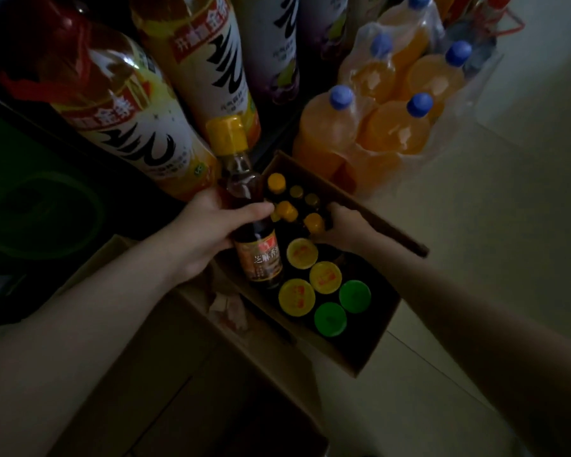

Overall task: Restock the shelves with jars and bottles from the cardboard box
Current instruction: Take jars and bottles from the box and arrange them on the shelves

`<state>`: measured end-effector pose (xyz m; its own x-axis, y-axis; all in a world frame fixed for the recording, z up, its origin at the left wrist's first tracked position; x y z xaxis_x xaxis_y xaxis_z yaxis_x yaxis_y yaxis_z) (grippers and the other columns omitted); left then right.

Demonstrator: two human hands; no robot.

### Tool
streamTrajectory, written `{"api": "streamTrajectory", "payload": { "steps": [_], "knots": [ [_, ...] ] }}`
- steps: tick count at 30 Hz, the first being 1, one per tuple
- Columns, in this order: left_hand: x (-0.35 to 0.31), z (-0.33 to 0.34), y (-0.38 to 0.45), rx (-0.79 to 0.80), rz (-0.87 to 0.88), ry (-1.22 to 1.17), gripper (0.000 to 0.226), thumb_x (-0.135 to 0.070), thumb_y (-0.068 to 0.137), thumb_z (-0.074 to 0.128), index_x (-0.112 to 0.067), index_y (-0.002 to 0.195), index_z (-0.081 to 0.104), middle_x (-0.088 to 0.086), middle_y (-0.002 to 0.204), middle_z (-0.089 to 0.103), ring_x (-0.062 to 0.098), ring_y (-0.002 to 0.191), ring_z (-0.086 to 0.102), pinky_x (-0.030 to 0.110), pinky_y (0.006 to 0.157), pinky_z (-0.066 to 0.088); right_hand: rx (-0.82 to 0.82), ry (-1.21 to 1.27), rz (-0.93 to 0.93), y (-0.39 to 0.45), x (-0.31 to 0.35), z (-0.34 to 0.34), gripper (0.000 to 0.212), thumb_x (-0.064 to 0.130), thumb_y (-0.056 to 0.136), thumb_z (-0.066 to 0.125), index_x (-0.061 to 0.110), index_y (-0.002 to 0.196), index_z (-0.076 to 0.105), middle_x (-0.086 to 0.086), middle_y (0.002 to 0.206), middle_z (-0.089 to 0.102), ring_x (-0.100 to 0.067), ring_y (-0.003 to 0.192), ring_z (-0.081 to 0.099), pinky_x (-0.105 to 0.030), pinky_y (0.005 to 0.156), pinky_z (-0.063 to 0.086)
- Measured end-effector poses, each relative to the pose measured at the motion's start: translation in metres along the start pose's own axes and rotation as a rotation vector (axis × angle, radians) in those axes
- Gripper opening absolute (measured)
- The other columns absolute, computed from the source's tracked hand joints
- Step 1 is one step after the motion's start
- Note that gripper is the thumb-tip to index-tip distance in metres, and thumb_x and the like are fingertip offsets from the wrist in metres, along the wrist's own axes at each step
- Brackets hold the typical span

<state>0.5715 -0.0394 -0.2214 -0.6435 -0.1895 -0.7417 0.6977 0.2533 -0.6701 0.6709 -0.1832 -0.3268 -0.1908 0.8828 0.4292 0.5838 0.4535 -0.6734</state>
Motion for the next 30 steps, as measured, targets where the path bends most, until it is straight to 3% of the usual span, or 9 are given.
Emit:
{"api": "streamTrajectory", "payload": {
  "steps": [3,6,12,15,18,21,24,27,30],
  "knots": [
    [0.005,-0.007,-0.001,-0.006,0.02,0.029,0.029,-0.012,0.079,0.068,-0.02,0.106,0.061,-0.003,0.104,0.068,0.013,0.103,0.062,0.036,0.09,0.05,-0.068,0.004,0.095,0.033,-0.011,0.033,0.065,0.021,0.086,0.067,0.007,0.139,0.032,-0.015,0.126,0.053,-0.032,0.111,0.055,-0.032,0.067,0.043],
    [0.006,-0.011,-0.004,0.001,0.036,0.068,0.04,-0.015,0.076,0.07,-0.014,0.115,0.06,-0.002,0.108,0.067,0.014,0.106,0.062,0.037,0.092,0.049,-0.215,0.007,0.132,0.036,-0.02,0.036,0.055,0.006,0.089,0.056,0.013,0.14,0.035,-0.016,0.117,0.058,-0.033,0.101,0.059,-0.03,0.05,0.04],
    [-0.016,-0.002,-0.047,-0.089,0.1,-0.048,0.025,-0.014,0.078,0.07,-0.026,0.097,0.058,-0.006,0.102,0.065,0.012,0.102,0.06,0.035,0.094,0.048,-0.342,-0.065,-0.07,-0.039,0.013,-0.026,0.045,0.011,0.088,0.058,0.011,0.13,0.041,-0.02,0.111,0.059,-0.038,0.099,0.059,-0.035,0.067,0.043],
    [-0.043,0.008,-0.105,-0.095,0.134,-0.078,0.024,-0.013,0.078,0.07,-0.028,0.093,0.059,-0.007,0.101,0.066,0.012,0.102,0.06,0.036,0.094,0.047,-0.357,-0.058,-0.248,-0.108,0.069,-0.098,0.052,0.018,0.082,0.068,0.006,0.127,0.045,-0.02,0.117,0.058,-0.037,0.109,0.055,-0.035,0.078,0.042],
    [-0.083,0.005,-0.195,-0.059,0.146,-0.076,0.024,-0.013,0.076,0.071,-0.024,0.096,0.062,-0.004,0.101,0.068,0.014,0.102,0.062,0.039,0.095,0.047,-0.341,-0.102,-0.444,-0.216,0.156,-0.175,0.05,0.019,0.08,0.071,0.002,0.122,0.05,-0.016,0.113,0.058,-0.032,0.11,0.054,-0.023,0.072,0.032],
    [-0.134,-0.017,-0.309,-0.054,0.119,-0.161,0.037,-0.009,0.076,0.068,-0.016,0.111,0.059,0.0,0.106,0.067,0.018,0.106,0.061,0.04,0.094,0.047,-0.218,-0.155,-0.574,-0.345,0.259,-0.236,0.044,0.022,0.082,0.07,0.01,0.121,0.054,-0.003,0.106,0.054,-0.019,0.103,0.053,-0.017,0.073,0.032],
    [-0.179,-0.055,-0.43,-0.032,0.11,-0.258,0.026,-0.003,0.073,0.065,-0.014,0.097,0.063,-0.001,0.094,0.072,0.018,0.096,0.063,0.037,0.089,0.049,0.016,-0.117,-0.693,-0.476,0.362,-0.26,0.023,0.023,0.083,0.069,0.02,0.103,0.059,0.004,0.094,0.059,-0.007,0.082,0.056,-0.011,0.067,0.042],
    [-0.225,-0.112,-0.537,-0.005,0.21,-0.281,0.039,-0.008,0.058,0.082,-0.018,0.094,0.069,0.002,0.102,0.071,0.021,0.095,0.066,0.037,0.086,0.054,0.257,-0.023,-0.799,-0.584,0.46,-0.249,0.024,0.022,0.08,0.07,0.011,0.098,0.057,-0.012,0.088,0.063,-0.009,0.069,0.063,-0.023,0.06,0.056],
    [-0.261,-0.19,-0.636,-0.021,0.366,-0.333,0.051,-0.022,0.037,0.094,-0.018,0.085,0.076,0.003,0.093,0.073,0.017,0.086,0.07,0.03,0.076,0.057,0.371,-0.008,-0.998,-0.671,0.568,-0.219,0.018,0.019,0.081,0.069,0.016,0.09,0.053,-0.004,0.08,0.059,-0.012,0.07,0.063,-0.03,0.062,0.057]
  ]
}}
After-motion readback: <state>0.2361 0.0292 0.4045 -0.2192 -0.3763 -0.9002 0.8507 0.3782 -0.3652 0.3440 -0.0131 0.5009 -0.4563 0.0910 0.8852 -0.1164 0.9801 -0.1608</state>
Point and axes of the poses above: each hand's wrist, its own y-axis towards the middle knuckle, its own z-axis out of the palm, x = y × z, the point moved 10 cm from there along y, towards the middle knuckle
